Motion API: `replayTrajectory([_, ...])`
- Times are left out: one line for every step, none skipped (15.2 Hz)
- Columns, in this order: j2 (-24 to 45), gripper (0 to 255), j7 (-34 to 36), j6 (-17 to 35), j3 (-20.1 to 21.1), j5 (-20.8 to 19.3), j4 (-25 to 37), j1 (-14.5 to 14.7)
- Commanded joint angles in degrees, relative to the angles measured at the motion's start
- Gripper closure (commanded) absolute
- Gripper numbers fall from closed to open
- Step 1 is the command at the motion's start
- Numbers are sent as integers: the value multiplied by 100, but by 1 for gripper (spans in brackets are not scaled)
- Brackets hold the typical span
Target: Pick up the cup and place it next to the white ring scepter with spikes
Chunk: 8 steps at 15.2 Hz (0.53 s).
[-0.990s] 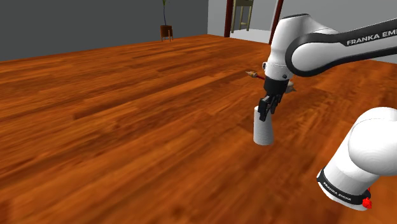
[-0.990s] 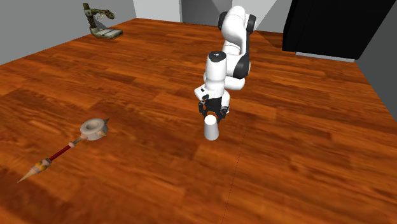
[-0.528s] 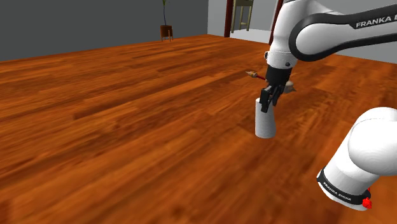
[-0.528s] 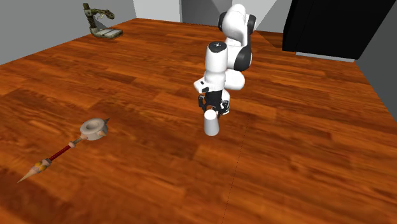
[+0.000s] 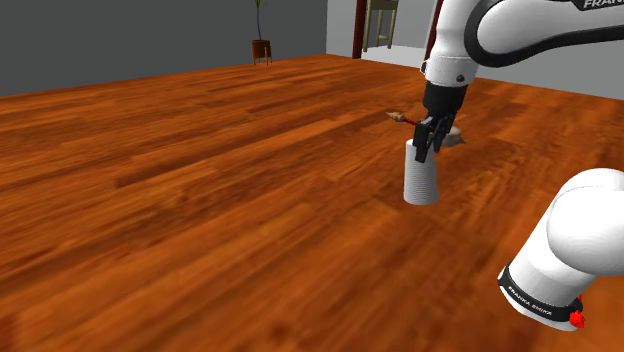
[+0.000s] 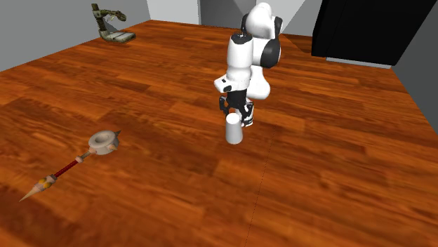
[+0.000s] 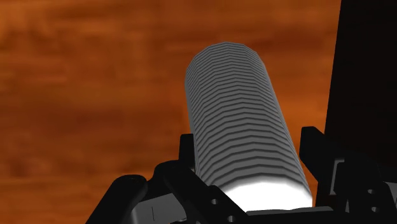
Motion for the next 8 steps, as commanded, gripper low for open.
replayTrajectory([14,255,-5,-147,-10,-9,159,-5])
replayTrajectory([19,255,-6,-222,-13,-12,239,-7])
replayTrajectory([25,255,-6,-296,-16,-15,319,-9])
replayTrajectory([33,255,-6,-370,-19,-18,401,-10])
replayTrajectory([42,255,-6,-443,-21,-21,483,-12])
replayTrajectory([52,255,-7,-515,-24,-23,566,-14])
replayTrajectory([64,255,-7,-588,-27,-26,649,-15])
replayTrajectory([76,255,-7,-660,-29,-29,734,-17])
